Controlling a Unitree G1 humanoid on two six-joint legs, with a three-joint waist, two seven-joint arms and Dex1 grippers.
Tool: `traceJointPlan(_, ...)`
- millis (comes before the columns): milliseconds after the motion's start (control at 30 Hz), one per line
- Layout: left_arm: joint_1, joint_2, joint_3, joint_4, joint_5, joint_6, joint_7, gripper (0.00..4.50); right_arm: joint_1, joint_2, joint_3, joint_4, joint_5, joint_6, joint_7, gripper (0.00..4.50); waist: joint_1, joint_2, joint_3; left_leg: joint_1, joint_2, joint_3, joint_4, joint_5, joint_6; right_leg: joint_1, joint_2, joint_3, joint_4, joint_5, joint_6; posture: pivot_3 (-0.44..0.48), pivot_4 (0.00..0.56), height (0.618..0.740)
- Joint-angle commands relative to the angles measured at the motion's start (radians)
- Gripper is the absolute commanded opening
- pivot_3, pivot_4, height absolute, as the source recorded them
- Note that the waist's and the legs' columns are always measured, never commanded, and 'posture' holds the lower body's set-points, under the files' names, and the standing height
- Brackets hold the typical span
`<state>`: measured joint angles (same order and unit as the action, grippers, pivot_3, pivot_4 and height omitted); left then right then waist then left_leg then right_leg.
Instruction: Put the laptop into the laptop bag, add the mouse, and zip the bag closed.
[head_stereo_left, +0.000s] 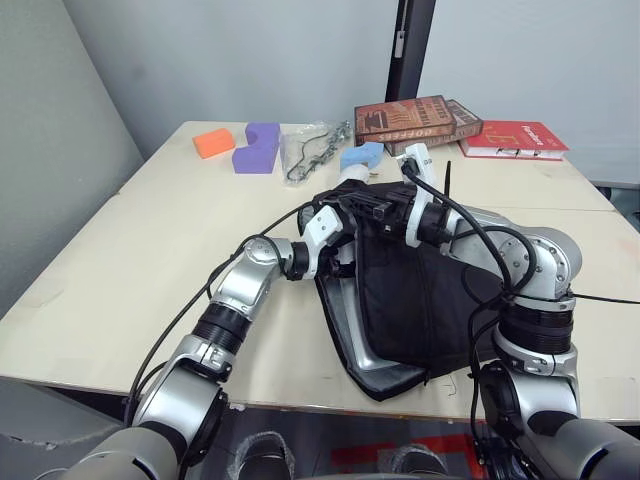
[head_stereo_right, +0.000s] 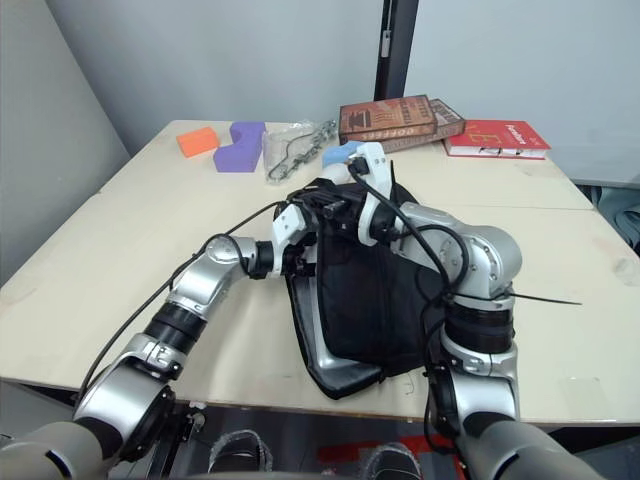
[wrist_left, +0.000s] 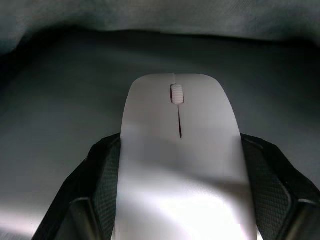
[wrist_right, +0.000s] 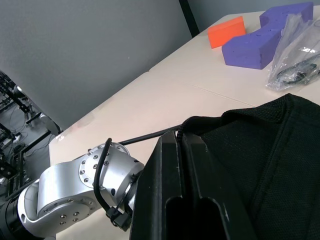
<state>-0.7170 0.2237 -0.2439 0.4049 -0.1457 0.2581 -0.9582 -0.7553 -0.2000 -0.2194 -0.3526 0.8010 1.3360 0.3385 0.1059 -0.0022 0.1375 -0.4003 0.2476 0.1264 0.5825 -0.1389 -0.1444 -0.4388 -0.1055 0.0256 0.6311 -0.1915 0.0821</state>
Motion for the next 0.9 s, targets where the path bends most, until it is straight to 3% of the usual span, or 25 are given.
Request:
traceJointPlan(33,-0.007,-0.022,-0.021,0.041,0.015,0.028,0.004,2.85,-0.067,0.016,-0.029,-0.043,0.065,-0.052,0.006,0.03,-0.001,0.0,0.0,0.0,0.0,0.0,0.0,0.0,0.0,0.0,0.0,0.0,0.0,0.0,0.0,0.0,0.15,0.734)
traceJointPlan(900,-0.155,-0.187,-0.024,0.352,0.079,-0.101,0.069,2.85,-0.085,0.024,-0.032,-0.053,0.162,-0.027,-0.053,0.03,-0.002,0.0,0.0,0.0,0.0,0.0,0.0,0.0,0.0,0.002,0.0,0.0,-0.001,0.0,0.0,0.0,0.15,0.734)
